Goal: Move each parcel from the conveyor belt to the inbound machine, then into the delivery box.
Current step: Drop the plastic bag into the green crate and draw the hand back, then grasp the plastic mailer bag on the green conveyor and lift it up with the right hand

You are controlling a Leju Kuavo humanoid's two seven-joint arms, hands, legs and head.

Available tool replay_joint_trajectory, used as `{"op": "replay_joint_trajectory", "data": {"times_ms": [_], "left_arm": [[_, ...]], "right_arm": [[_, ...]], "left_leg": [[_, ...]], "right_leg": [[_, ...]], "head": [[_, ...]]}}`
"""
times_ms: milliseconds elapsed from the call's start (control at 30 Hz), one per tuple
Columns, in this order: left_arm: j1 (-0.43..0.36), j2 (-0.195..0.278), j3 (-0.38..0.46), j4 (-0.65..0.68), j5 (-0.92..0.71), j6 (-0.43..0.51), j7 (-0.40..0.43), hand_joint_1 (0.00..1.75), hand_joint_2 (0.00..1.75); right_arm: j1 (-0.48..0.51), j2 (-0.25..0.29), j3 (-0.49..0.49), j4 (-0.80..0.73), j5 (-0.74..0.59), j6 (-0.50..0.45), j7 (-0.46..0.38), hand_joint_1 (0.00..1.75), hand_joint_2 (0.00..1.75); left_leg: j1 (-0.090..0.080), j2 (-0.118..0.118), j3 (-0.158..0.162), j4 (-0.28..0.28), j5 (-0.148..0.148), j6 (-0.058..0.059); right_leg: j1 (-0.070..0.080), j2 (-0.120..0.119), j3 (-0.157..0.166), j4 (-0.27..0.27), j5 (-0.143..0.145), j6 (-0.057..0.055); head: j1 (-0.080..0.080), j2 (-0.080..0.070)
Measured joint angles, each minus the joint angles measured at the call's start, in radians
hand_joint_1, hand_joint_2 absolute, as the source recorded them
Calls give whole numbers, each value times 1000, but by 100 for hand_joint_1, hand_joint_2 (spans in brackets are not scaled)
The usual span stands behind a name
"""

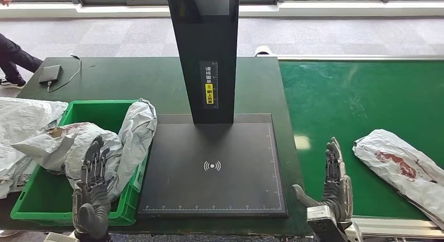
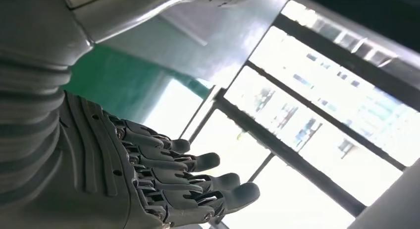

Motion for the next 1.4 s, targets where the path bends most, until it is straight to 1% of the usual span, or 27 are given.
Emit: {"op": "replay_joint_trajectory", "data": {"times_ms": [100,167,267,467,533,633,733,833,933,1033,1133,1233,1400], "left_arm": [[-8,2,-4,33,42,-25,-2,0,0],[-17,4,-15,57,56,-31,-2,0,0],[-21,10,-39,100,90,-28,-3,0,0],[-21,31,-78,144,160,-42,-3,0,0],[-27,36,-81,154,174,-60,-3,0,0],[-43,40,-81,176,187,-86,-3,0,0],[-54,43,-81,192,189,-94,-3,0,0],[-61,44,-81,204,188,-102,-3,0,0],[-67,46,-80,217,179,-99,-3,0,0],[-66,46,-80,222,170,-78,-3,0,0],[-54,45,-79,216,162,-61,-3,0,0],[-39,44,-78,212,148,-52,-3,0,0],[-34,39,-70,212,130,-52,-3,0,0]], "right_arm": [[-14,-1,-58,51,53,2,36,0,175],[-39,-13,-101,108,102,2,78,0,175],[-82,-58,-203,229,195,0,152,0,175],[-132,-146,-352,415,303,8,229,0,175],[-136,-183,-404,465,321,17,242,0,175],[-142,-242,-498,541,328,35,230,0,175],[-144,-274,-561,589,336,43,220,0,175],[-153,-292,-596,628,363,55,241,0,175],[-196,-331,-624,710,393,60,260,0,175],[-284,-379,-634,823,425,48,287,0,175],[-380,-416,-634,937,457,42,335,0,175],[-447,-437,-634,1016,466,42,362,0,175],[-503,-448,-634,1095,461,42,374,0,175]], "left_leg": [[0,0,0,0,0,0],[-1,0,0,0,0,0],[-1,-1,0,0,0,2],[-3,-1,0,1,-1,4],[-3,-2,0,1,-1,5],[-3,-3,-1,1,-2,6],[-3,-2,-2,1,-3,6],[-4,-1,-1,1,-3,7],[-4,-1,-3,1,-3,7],[-4,3,-8,1,-4,8],[-4,5,-4,2,-4,9],[-4,3,1,2,-3,10],[-4,0,0,2,-2,10]], "right_leg": [[0,1,0,0,0,0],[0,0,0,0,0,0],[-2,-1,1,0,0,2],[-4,-1,0,-1,0,4],[-4,-2,0,-1,-1,5],[-5,-3,1,-1,-1,6],[-5,-1,1,-1,-1,6],[-6,-1,0,-1,-1,6],[-6,-1,1,0,-1,6],[-6,2,2,0,-1,7],[-6,4,2,0,0,7],[-6,3,1,0,1,8],[-6,1,2,0,0,9]], "head": [[0,0],[0,0],[0,0],[0,0],[0,0],[0,0],[0,0],[0,0],[0,0],[0,0],[0,0],[0,0],[0,0]]}}
